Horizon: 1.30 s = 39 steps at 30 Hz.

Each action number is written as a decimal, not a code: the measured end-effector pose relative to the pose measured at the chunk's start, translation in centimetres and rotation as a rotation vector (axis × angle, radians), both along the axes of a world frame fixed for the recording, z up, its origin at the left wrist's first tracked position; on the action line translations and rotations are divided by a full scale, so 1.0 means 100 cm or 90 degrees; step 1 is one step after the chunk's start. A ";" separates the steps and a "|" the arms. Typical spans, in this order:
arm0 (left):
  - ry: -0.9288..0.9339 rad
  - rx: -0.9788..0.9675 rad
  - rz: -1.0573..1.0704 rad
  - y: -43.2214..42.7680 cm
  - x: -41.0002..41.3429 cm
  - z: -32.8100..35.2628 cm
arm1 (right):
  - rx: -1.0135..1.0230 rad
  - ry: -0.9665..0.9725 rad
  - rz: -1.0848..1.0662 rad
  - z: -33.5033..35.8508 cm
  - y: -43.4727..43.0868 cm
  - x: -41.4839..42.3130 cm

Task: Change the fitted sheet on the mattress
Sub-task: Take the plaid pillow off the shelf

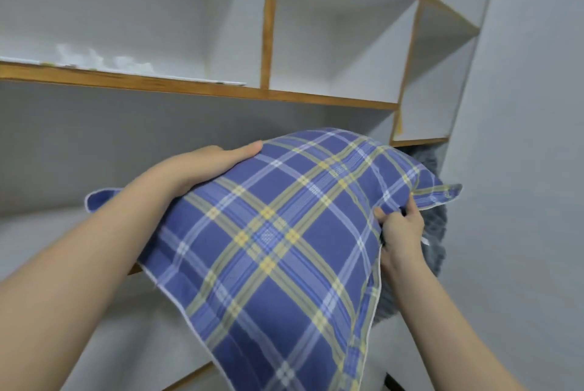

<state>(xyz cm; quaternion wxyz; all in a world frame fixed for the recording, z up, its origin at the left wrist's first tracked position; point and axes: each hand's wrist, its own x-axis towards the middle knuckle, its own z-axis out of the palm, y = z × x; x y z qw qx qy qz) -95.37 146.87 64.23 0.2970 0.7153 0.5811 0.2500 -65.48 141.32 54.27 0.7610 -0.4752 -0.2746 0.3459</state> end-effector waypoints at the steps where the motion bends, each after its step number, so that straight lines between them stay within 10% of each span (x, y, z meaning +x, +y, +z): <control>1: -0.022 -0.027 -0.027 0.002 0.012 -0.001 | 0.006 -0.008 -0.004 -0.003 -0.008 0.010; 8: -0.106 -0.167 -0.188 0.000 0.137 -0.053 | 0.039 -0.137 -0.154 -0.025 -0.071 0.079; 13: -0.128 -0.043 -0.162 -0.013 0.253 -0.098 | -0.019 -0.129 -0.289 -0.055 -0.129 0.150; 25: -0.066 0.094 -0.386 -0.146 0.547 -0.162 | -0.061 0.123 -0.265 -0.139 -0.342 0.303; 39: 0.067 -0.312 -0.808 -0.236 0.747 -0.303 | -0.244 0.122 -0.675 -0.265 -0.436 0.413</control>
